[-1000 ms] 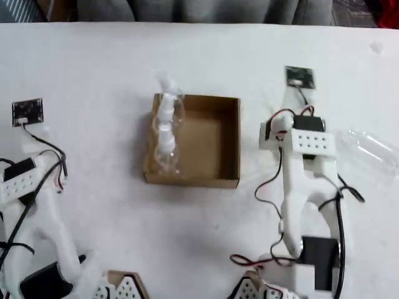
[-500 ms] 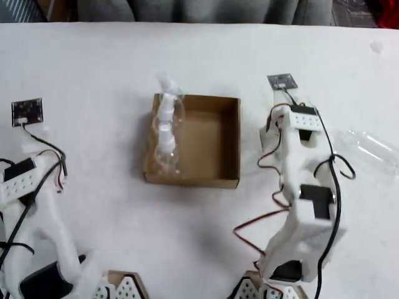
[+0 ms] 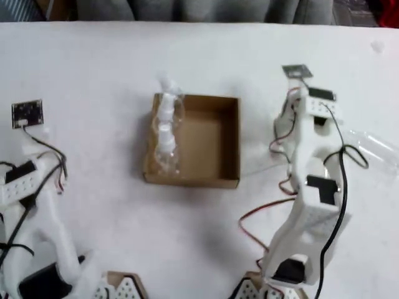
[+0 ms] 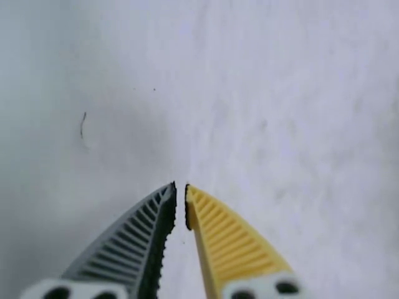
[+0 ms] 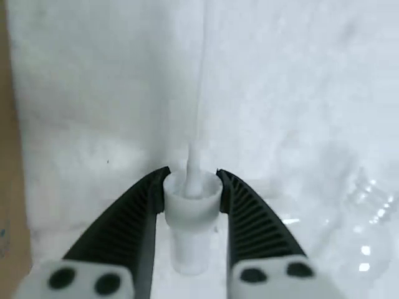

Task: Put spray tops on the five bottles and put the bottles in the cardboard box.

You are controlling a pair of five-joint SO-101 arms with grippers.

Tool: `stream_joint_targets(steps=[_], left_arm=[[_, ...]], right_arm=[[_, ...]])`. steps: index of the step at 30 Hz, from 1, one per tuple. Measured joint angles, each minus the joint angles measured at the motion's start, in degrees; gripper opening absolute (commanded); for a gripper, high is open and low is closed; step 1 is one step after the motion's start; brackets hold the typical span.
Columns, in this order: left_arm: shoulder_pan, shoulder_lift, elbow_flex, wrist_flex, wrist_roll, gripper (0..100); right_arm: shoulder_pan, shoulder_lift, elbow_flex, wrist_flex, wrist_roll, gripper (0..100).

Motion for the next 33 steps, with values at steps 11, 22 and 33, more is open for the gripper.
stream_joint_targets(steps=[11, 22, 33], left_arm=[[-1.7, 0.0, 0.1, -1.1, 3.6, 2], [-6.2, 0.0, 0.1, -4.0, 11.6, 2], [-8.8, 0.0, 0.1, -4.0, 12.1, 2]], right_arm=[[-8.4, -12.2, -10.9, 22.0, -1.9, 1.6], [-28.7, -45.3, 7.9, 22.2, -4.7, 1.6], [-64.7, -64.4, 33.6, 12.7, -3.6, 1.8]])
